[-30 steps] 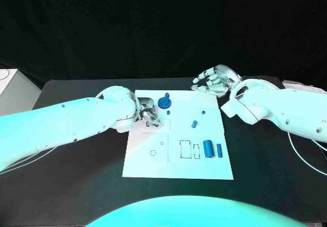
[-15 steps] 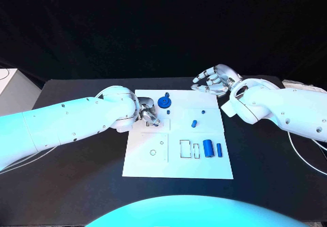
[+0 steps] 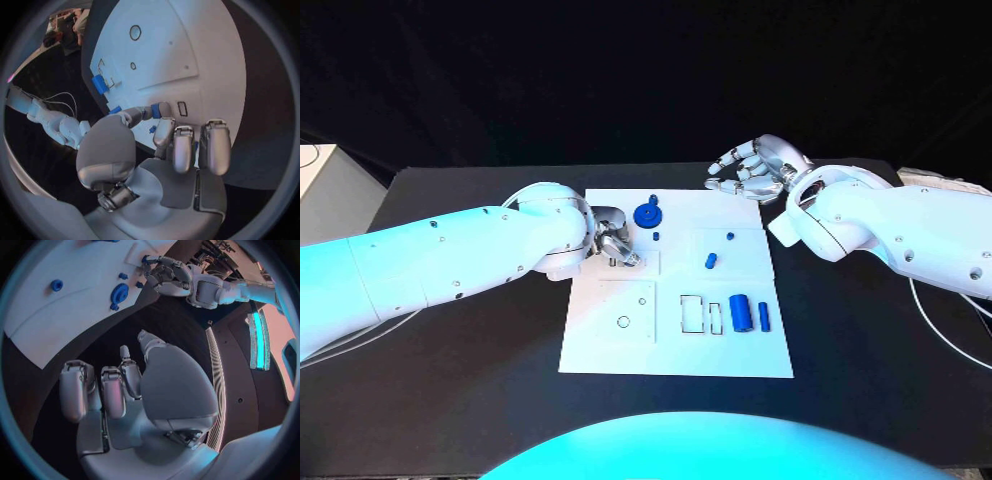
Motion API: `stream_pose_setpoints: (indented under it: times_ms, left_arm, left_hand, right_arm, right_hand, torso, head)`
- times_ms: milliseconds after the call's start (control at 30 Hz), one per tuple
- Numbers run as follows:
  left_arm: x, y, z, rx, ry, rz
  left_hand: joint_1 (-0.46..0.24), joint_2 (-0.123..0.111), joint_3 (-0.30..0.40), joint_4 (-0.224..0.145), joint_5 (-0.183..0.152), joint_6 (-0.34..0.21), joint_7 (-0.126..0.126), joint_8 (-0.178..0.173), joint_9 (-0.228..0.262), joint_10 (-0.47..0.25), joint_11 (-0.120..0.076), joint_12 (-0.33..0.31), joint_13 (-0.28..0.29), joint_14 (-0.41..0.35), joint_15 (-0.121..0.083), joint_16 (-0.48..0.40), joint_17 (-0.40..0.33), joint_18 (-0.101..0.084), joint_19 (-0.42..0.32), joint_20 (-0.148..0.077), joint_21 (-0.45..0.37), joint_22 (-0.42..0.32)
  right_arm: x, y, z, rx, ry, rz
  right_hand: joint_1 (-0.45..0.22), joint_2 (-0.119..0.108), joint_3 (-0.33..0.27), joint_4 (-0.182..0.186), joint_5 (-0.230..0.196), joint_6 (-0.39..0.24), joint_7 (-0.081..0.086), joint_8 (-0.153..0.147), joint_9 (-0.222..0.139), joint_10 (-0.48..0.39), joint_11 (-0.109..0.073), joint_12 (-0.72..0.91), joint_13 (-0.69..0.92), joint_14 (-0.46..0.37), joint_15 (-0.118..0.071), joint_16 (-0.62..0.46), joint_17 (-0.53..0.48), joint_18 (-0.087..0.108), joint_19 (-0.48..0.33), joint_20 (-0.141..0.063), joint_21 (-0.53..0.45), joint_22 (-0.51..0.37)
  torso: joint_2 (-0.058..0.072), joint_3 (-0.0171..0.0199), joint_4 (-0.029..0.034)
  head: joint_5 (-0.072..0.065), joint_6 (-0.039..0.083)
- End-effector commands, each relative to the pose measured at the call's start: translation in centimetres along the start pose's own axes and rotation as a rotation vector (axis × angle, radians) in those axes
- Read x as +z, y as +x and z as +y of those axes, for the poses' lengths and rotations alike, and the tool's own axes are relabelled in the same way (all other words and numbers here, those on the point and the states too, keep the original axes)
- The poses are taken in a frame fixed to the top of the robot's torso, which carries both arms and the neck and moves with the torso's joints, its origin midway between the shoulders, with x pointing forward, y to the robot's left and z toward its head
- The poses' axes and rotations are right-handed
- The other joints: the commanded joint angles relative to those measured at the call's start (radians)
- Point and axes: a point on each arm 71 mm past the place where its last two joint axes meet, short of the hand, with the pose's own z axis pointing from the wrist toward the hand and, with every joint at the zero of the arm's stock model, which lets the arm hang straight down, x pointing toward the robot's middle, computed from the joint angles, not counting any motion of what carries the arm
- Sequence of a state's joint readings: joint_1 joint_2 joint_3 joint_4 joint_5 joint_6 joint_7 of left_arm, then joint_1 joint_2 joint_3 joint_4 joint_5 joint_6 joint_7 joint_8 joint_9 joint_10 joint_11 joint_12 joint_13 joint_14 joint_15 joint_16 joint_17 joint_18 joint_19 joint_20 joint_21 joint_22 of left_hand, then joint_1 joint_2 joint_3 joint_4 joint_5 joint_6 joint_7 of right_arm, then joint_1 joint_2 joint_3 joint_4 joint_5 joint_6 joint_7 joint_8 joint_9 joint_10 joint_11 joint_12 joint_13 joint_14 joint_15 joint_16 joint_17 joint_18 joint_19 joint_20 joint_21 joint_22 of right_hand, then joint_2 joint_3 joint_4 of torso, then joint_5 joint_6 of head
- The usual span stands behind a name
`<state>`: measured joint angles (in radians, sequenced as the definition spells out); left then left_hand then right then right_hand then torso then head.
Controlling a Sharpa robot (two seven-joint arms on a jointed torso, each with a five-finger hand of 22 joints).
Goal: Assemble the parts on the task board
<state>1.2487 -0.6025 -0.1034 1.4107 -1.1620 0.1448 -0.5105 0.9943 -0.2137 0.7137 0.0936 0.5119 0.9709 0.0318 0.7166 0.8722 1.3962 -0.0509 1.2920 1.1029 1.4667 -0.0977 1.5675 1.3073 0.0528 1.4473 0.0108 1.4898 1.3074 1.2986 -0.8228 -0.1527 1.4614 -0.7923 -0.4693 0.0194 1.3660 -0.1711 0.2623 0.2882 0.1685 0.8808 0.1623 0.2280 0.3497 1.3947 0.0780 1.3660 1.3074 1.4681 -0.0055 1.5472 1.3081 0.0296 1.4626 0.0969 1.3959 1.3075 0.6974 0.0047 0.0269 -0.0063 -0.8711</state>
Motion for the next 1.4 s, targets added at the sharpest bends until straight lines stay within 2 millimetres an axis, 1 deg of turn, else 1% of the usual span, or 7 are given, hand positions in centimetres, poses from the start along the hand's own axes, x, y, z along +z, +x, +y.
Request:
stream_pose_setpoints:
  times_ms: [33,200,467,633,733,833,1400]
  left_arm:
    - [0.26,1.23,0.03,0.009,-0.003,0.056]
    - [0.3,1.12,0.09,-0.005,-0.005,0.045]
    - [0.49,0.87,0.49,-0.025,-0.016,0.035]
    - [0.57,0.87,0.54,-0.029,-0.018,0.044]
    - [0.62,0.89,0.55,-0.027,-0.019,0.051]
    - [0.66,0.89,0.6,-0.026,-0.021,0.055]
    - [0.77,0.69,0.78,-0.023,-0.029,0.039]
  left_hand:
    - [0.003,-0.001,0.092,-0.097,0.003,0.014,-0.026,-0.007,0.001,-0.002,-0.009,-0.006,-0.001,0.104,-0.008,0.003,0.263,-0.009,-0.001,0.0,-0.003,0.074]
    - [0.032,0.022,0.118,-0.105,0.01,0.016,-0.025,-0.006,0.002,-0.001,-0.01,-0.008,0.002,0.104,-0.01,0.003,0.263,-0.009,0.0,-0.003,-0.003,0.075]
    - [0.033,0.024,0.121,-0.104,0.005,0.014,-0.022,-0.007,0.002,-0.005,-0.008,-0.014,-0.006,0.104,-0.009,0.003,0.263,-0.008,-0.002,-0.003,-0.005,0.071]
    - [-0.008,0.002,0.071,-0.068,-0.013,0.008,-0.022,-0.009,0.004,-0.012,-0.005,-0.023,-0.017,0.103,-0.006,0.0,0.259,-0.006,-0.008,0.0,-0.01,0.062]
    - [-0.041,-0.009,-0.005,-0.022,-0.023,0.013,-0.024,-0.012,0.002,-0.019,-0.006,-0.028,-0.022,0.101,-0.007,-0.002,0.255,-0.005,-0.011,-0.001,-0.014,0.058]
    - [-0.057,-0.01,-0.065,0.016,-0.024,0.017,-0.025,-0.015,0.0,-0.022,-0.006,-0.028,-0.021,0.101,-0.008,-0.003,0.254,-0.005,-0.011,-0.001,-0.016,0.057]
    - [-0.054,-0.007,-0.14,0.059,-0.031,0.021,-0.024,-0.019,-0.002,-0.025,-0.006,-0.029,-0.02,0.101,-0.008,-0.003,0.253,-0.005,-0.011,-0.002,-0.018,0.056]
  right_arm:
    - [-0.04,0.13,0.12,-0.004,-0.015,0.013]
    - [-0.05,0.13,0.12,-0.004,-0.015,0.013]
    - [-0.06,0.1,0.1,-0.004,-0.014,0.012]
    - [-0.07,0.07,0.08,-0.005,-0.014,0.011]
    - [-0.07,0.06,0.07,-0.005,-0.014,0.01]
    - [-0.08,0.05,0.07,-0.005,-0.014,0.01]
    - [-0.1,0.01,0.03,-0.005,-0.013,0.009]
  right_hand:
    - [-0.01,-0.003,0.007,-0.001,0.007,-0.006,0.0,0.0,-0.001,-0.005,-0.001,-0.003,0.08,0.087,0.007,-0.005,0.211,0.012,0.034,0.006,-0.003,0.14]
    - [-0.01,-0.003,0.007,-0.001,0.007,-0.006,0.0,0.0,-0.001,-0.005,-0.001,-0.003,0.08,0.087,0.007,-0.005,0.211,0.012,0.034,0.006,-0.003,0.14]
    - [-0.012,-0.002,0.009,-0.001,0.008,-0.006,0.0,0.001,-0.001,-0.006,-0.001,-0.002,0.079,0.087,0.007,-0.006,0.21,0.013,0.034,0.006,-0.004,0.139]
    - [-0.012,-0.002,0.009,-0.001,0.008,-0.006,0.0,0.001,-0.001,-0.006,-0.001,-0.003,0.079,0.087,0.007,-0.006,0.21,0.013,0.034,0.006,-0.005,0.139]
    - [-0.013,-0.001,0.009,-0.001,0.009,-0.007,0.0,0.001,-0.001,-0.008,-0.001,-0.005,0.077,0.087,0.007,-0.006,0.209,0.013,0.033,0.006,-0.008,0.137]
    - [-0.013,-0.001,0.009,-0.001,0.009,-0.007,0.0,0.001,-0.001,-0.008,-0.001,-0.005,0.077,0.087,0.007,-0.006,0.209,0.013,0.033,0.006,-0.008,0.137]
    - [-0.015,-0.001,0.009,0.0,0.009,-0.007,0.0,0.0,-0.002,-0.01,0.0,-0.007,0.075,0.086,0.007,-0.007,0.207,0.014,0.032,0.006,-0.01,0.136]
  torso:
    - [0.0,0.0002,0.0]
    - [0.0,-0.0004,0.0001]
    - [0.0,-0.0007,-0.0005]
    - [0.0,-0.0008,0.0006]
    - [-0.001,-0.0008,0.0008]
    - [0.0,-0.0007,0.0009]
    - [0.0,-0.0004,0.0]
  head:
    - [0.0,0.0]
    - [0.0,-0.001]
    - [0.0,0.001]
    - [-0.001,0.001]
    - [-0.001,0.001]
    - [-0.002,0.001]
    - [-0.003,0.003]
